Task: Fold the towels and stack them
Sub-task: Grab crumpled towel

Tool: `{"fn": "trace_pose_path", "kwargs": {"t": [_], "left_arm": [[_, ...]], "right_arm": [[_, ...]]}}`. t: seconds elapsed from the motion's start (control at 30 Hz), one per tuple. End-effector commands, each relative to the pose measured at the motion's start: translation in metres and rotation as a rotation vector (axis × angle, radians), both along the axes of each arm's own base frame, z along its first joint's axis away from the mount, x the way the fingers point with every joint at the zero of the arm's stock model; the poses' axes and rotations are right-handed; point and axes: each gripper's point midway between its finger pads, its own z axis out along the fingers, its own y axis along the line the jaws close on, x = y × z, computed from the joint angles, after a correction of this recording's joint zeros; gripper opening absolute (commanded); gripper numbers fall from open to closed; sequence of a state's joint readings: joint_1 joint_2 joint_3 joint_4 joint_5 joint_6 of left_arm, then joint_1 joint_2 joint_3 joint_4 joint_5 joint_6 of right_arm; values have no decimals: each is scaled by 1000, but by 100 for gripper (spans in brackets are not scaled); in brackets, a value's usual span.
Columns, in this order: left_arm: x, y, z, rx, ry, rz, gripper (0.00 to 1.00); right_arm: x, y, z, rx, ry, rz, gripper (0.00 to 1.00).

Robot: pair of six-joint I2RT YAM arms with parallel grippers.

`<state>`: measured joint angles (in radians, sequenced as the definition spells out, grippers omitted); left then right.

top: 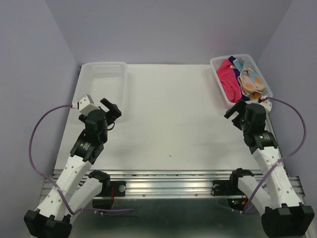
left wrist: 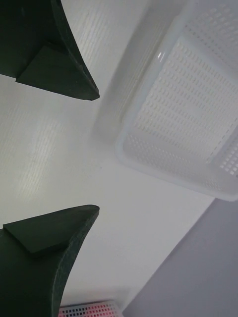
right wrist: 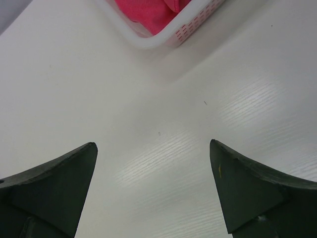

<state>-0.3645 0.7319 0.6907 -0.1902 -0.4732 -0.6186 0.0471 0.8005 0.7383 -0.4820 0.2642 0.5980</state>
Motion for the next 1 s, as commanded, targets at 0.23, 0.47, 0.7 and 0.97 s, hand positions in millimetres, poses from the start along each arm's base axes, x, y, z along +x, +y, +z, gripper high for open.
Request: {"fn": "trace_pose_path", "kwargs": {"t": [0.23,0.47,0.7,0.97], "left_arm": [[-7,-6,54,-65,-242,-62,99],[-7,-3,49,-64,-244,-42,99],[-1,-1,40,-35,-204,-30,99],[6,-13,31,-44,-185,-78,99]], "right_arm": [[51,-10,96,-126,-229,12,100],[126,-42,93,-332,-42,-67,100],[186,-80,70,-472,150,-127,100],[225,-111,27,-455,247,-114,100]]}}
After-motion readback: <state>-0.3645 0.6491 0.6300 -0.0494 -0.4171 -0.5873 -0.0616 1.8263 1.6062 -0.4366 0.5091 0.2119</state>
